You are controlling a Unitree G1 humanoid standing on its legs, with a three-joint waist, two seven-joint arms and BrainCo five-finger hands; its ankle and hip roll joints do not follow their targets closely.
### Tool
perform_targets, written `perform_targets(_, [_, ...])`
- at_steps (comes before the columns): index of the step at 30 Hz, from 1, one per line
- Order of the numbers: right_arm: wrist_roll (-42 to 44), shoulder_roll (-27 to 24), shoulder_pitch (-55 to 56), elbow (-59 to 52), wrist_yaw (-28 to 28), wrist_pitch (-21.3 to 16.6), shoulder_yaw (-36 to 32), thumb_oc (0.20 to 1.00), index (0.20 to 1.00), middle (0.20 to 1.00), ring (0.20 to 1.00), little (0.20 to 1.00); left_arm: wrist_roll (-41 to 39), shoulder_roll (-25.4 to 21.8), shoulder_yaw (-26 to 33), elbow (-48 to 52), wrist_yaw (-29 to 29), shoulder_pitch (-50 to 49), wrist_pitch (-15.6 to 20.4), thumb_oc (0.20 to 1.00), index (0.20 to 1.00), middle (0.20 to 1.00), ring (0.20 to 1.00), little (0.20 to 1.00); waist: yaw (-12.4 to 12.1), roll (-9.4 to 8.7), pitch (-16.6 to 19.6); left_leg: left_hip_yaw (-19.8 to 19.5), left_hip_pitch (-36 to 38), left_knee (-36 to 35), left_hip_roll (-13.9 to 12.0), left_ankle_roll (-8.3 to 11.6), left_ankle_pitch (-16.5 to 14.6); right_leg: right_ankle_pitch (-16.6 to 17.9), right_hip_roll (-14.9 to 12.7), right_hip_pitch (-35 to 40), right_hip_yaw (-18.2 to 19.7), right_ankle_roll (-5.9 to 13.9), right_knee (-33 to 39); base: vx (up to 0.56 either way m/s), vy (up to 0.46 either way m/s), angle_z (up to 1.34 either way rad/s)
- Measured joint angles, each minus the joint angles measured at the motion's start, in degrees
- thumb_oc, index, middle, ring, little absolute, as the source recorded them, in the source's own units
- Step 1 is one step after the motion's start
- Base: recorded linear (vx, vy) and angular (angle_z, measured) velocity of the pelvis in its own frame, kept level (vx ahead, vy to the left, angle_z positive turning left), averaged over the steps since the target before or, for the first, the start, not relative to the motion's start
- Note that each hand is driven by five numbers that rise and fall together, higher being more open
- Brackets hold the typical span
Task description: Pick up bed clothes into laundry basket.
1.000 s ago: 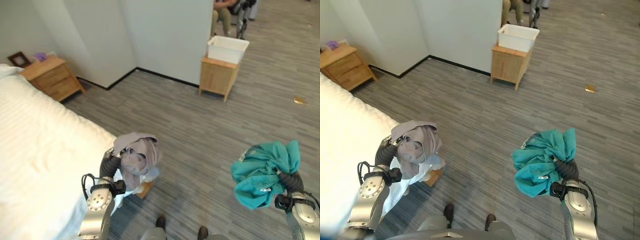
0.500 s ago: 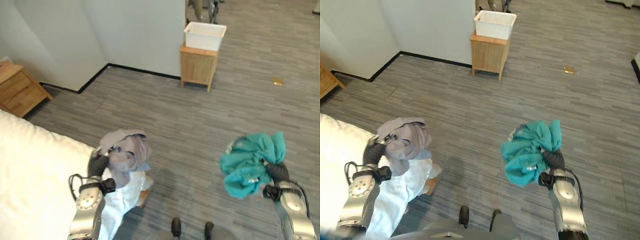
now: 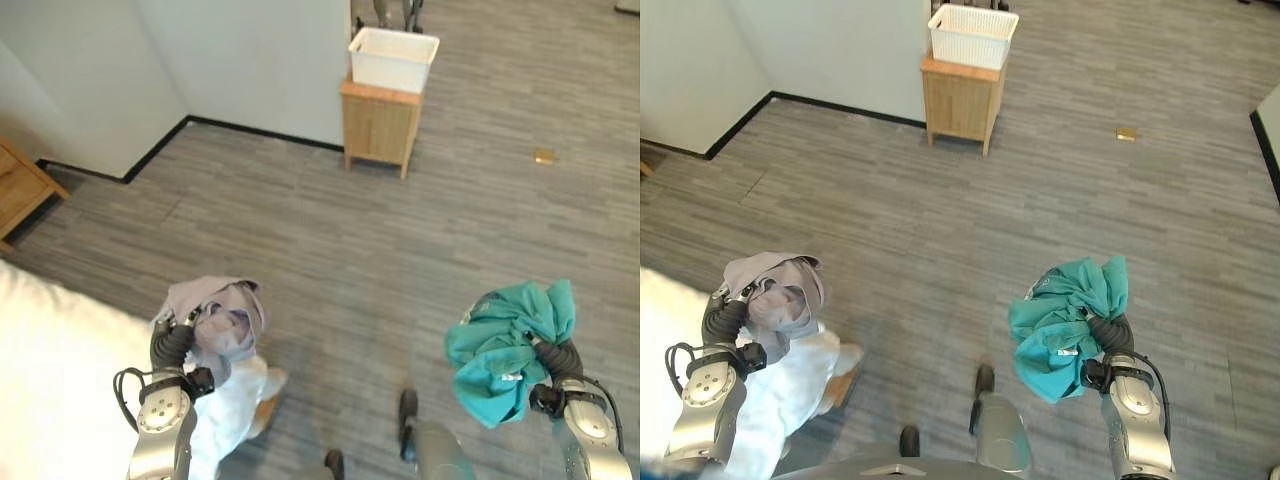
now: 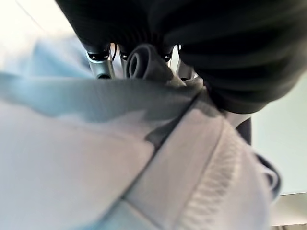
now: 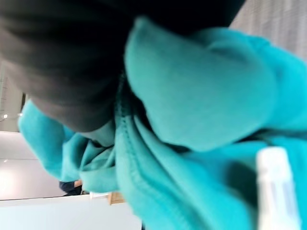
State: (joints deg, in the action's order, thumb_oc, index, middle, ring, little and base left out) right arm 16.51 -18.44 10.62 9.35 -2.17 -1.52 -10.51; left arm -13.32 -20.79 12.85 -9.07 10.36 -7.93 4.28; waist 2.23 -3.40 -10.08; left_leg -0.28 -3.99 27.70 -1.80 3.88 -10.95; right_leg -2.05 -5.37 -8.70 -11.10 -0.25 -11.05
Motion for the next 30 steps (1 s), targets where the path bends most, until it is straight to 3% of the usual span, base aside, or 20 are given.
perform_targets(2, [0.4,-1.6,0.8,-0.6,0.2,-0.1,-0.3,0.2,0.2,0.2,0.2,0.2,0.0,0.0,-1.0,0.6,-0.6,0.6,0.3,0.2,0.2,0.2,0.2,0.2,-2.2,-0.67,-0.1,0.9,-10.4,21.9,-2.9,-0.9,7.2,-1.0,1.7,2.8,-0.7,-1.56,-0.1,0.53,-0.383,-0.05])
perform_targets(3, [0.4,-2.2,0.2,-0.8,-0.1,-0.4,-0.2,0.2,0.2,0.2,0.2,0.2,-0.1,-0.1,-1.5,1.0,-0.6,0.3,0.0,0.2,0.2,0.2,0.2,0.2,-3.2,-1.36,-0.6,-0.2,-14.3,27.5,-2.5,-0.38,8.0,-3.6,2.9,5.1,-0.5,-3.88,0.3,0.56,-0.287,0.06])
perform_targets(4, [0.4,-3.0,1.7,-1.8,-0.3,-0.6,-2.5,0.2,0.2,0.2,0.2,0.2,-0.1,-0.1,-3.5,2.7,-1.5,2.4,0.0,0.2,0.2,0.2,0.2,0.2,-3.9,-0.56,-1.1,-0.3,-22.1,38.9,-2.2,-1.47,8.4,-5.4,3.6,6.3,-1.3,-4.1,0.7,0.42,-0.088,0.0])
perform_targets(5, [0.4,-2.7,1.9,-1.2,-0.3,-0.2,-4.8,0.2,0.2,0.2,0.2,0.2,-0.1,0.5,-4.4,2.6,-1.9,3.2,0.9,0.2,0.2,0.2,0.2,0.2,-6.7,-2.96,-2.1,3.9,-25.8,39.0,-1.2,-2.39,8.9,-5.3,3.2,8.4,0.3,-3.65,1.8,0.89,-0.099,-0.26])
perform_targets(7, [1.9,-2.8,-2.2,0.0,-2.0,-0.4,-4.7,0.2,0.2,0.2,0.2,0.2,-0.5,0.8,-3.1,2.0,-2.1,0.6,0.5,0.2,0.2,0.2,0.2,0.2,-7.7,-3.12,-2.7,8.8,-28.4,19.8,-0.1,-2.35,8.8,-7.1,5.3,16.6,2.1,-0.8,7.4,0.99,0.029,-0.56])
perform_targets(10, [2.2,-3.5,-4.7,0.0,-2.9,-0.7,-2.8,0.2,0.2,0.2,0.2,0.2,-1.7,0.8,-3.1,1.1,-2.6,-0.3,0.5,0.2,0.2,0.2,0.2,0.2,-8.5,-0.34,-2.4,12.0,-26.0,-10.0,-0.6,-2.89,9.2,-9.9,9.0,22.8,2.7,2.31,11.4,0.64,0.062,-0.29])
perform_targets(11, [2.0,-4.0,-5.1,0.3,-2.9,-1.4,-0.4,0.2,0.2,0.2,0.2,0.2,-1.7,0.9,-3.2,0.7,-2.8,-0.7,0.4,0.2,0.2,0.2,0.2,0.2,-9.4,-0.41,-2.1,11.9,-25.0,-20.7,2.0,-3.45,9.6,-10.6,9.5,27.4,3.5,2.78,13.4,0.77,0.04,-0.31])
perform_targets(14, [1.6,-4.5,-4.5,0.5,-2.2,-1.0,4.1,0.2,0.2,0.2,0.2,0.2,-1.6,1.8,-3.3,0.4,-2.9,-2.6,0.2,0.2,0.2,0.2,0.2,0.2,-11.3,0.38,-0.5,15.3,-17.7,-22.4,6.7,-4.99,10.3,-10.7,9.8,34.4,4.9,2.98,11.4,0.82,0.1,-0.35])
perform_targets(15, [1.5,-4.6,-4.5,0.2,-1.6,-0.2,5.2,0.2,0.2,0.2,0.2,0.2,-1.6,2.7,-2.7,0.5,-3.1,-3.9,0.1,0.2,0.2,0.2,0.2,0.2,-12.0,1.78,1.2,16.2,-13.7,-20.1,6.1,-9.07,9.7,-11.8,10.3,35.0,6.2,3.93,5.4,0.5,0.202,-0.39])
perform_targets(16, [1.3,-1.4,-1.8,-2.8,-0.3,-0.1,7.8,0.2,0.2,0.2,0.2,0.2,-1.6,1.6,-2.2,0.3,-3.0,-4.8,-0.2,0.2,0.2,0.2,0.2,0.2,-12.0,-2.19,4.6,15.7,-9.7,-21.0,8.4,-14.86,13.7,-8.1,6.1,26.0,3.5,5.32,-18.9,0.78,0.399,-0.36])
perform_targets(18, [1.0,0.3,-1.8,-4.0,0.3,-0.3,8.4,0.2,0.2,0.2,0.2,0.2,-1.5,0.4,-2.2,0.5,-3.0,-4.2,-0.4,0.2,0.2,0.2,0.2,0.2,-11.9,-5.07,6.0,15.2,-6.5,-21.9,10.7,-15.16,13.8,-3.1,0.5,16.4,3.3,6.56,-36.6,0.73,0.388,-0.15])
perform_targets(19, [1.1,1.3,-2.7,-4.9,0.1,-0.9,7.4,0.2,0.2,0.2,0.2,0.2,-1.5,2.4,-1.8,0.5,-2.8,-2.2,-0.7,0.2,0.2,0.2,0.2,0.2,-11.1,-2.86,4.5,12.3,-4.3,-20.5,10.9,-17.64,8.0,-1.9,-3.1,10.1,2.1,5.53,-46.3,0.39,0.182,-0.02])
perform_targets(20, [1.2,3.5,-5.5,-3.9,0.0,-1.7,5.3,0.2,0.2,0.2,0.2,0.2,-1.6,2.8,-3.3,0.1,-1.9,0.3,-1.2,0.2,0.2,0.2,0.2,0.2,-10.0,-0.44,2.0,11.3,0.3,-20.7,10.5,-16.17,7.8,-2.1,-8.0,5.1,-1.6,5.29,-55.7,0.41,0.107,0.19])
perform_targets(21, [1.4,3.4,-4.7,-3.2,-0.3,-1.2,5.7,0.2,0.2,0.2,0.2,0.2,-1.5,2.6,-5.6,-0.2,-2.7,1.5,-1.3,0.2,0.2,0.2,0.2,0.2,-9.1,1.82,2.6,9.8,3.5,-21.8,9.9,-15.44,8.5,-3.9,-8.1,0.9,-0.8,4.9,-54.4,0.85,0.077,0.39])
perform_targets(22, [1.2,1.7,-4.2,-3.8,0.0,-0.8,7.3,0.2,0.2,0.2,0.2,0.2,-1.3,2.6,-5.5,0.8,-3.3,2.5,-0.9,0.2,0.2,0.2,0.2,0.2,-8.3,3.25,2.9,7.7,5.6,-22.5,9.4,-17.45,6.5,-4.9,-7.7,-3.4,0.3,6.33,-53.5,0.63,-0.007,0.2])
perform_targets(23, [0.7,0.5,-4.3,-4.6,0.4,-0.7,7.9,0.2,0.2,0.2,0.2,0.2,-1.3,2.0,-5.1,2.1,-3.3,2.9,-0.1,0.2,0.2,0.2,0.2,0.2,-7.3,4.8,2.3,4.3,9.7,-24.8,8.4,-15.61,2.7,-6.1,-6.8,-8.1,0.1,7.55,-52.3,0.66,-0.085,0.29])
perform_targets(24, [0.8,0.6,-4.2,-4.6,0.4,-0.6,7.8,0.2,0.2,0.2,0.2,0.2,-1.2,1.9,-4.2,2.1,-3.2,4.0,0.1,0.2,0.2,0.2,0.2,0.2,-6.2,5.58,2.0,2.4,11.6,-24.9,7.6,-14.36,2.7,-8.6,-6.3,-10.8,-0.6,6.42,-44.6,0.39,-0.101,0.63])
perform_targets(25, [0.8,0.6,-3.2,-4.3,0.4,-0.4,7.6,0.2,0.2,0.2,0.2,0.2,-1.2,1.9,-4.0,2.1,-3.3,5.1,0.1,0.2,0.2,0.2,0.2,0.2,-4.7,5.45,1.8,0.7,13.9,-25.9,7.2,-13.13,3.5,-8.4,-5.9,-11.6,-1.5,6.05,-32.8,0.64,-0.197,0.91])
perform_targets(28, [0.8,-1.1,-2.4,-3.3,0.2,0.2,8.0,0.2,0.2,0.2,0.2,0.2,-1.3,1.5,-3.4,1.0,-3.6,5.2,0.6,0.2,0.2,0.2,0.2,0.2,-2.8,3.07,2.0,-2.9,19.9,-26.5,6.3,-6.53,0.2,-2.8,-4.8,-14.1,0.2,7.11,-12.7,0.65,-0.25,0.83])
perform_targets(30, [0.8,-0.8,-1.7,-2.9,-0.1,0.2,7.9,0.2,0.2,0.2,0.2,0.2,-1.2,1.5,-3.8,-1.8,-3.6,6.0,0.5,0.2,0.2,0.2,0.2,0.2,-1.5,1.17,2.4,-7.3,22.4,-26.0,4.7,-4.03,-1.4,-0.7,-1.6,-10.4,10.6,8.27,4.3,0.48,-0.251,1.31])
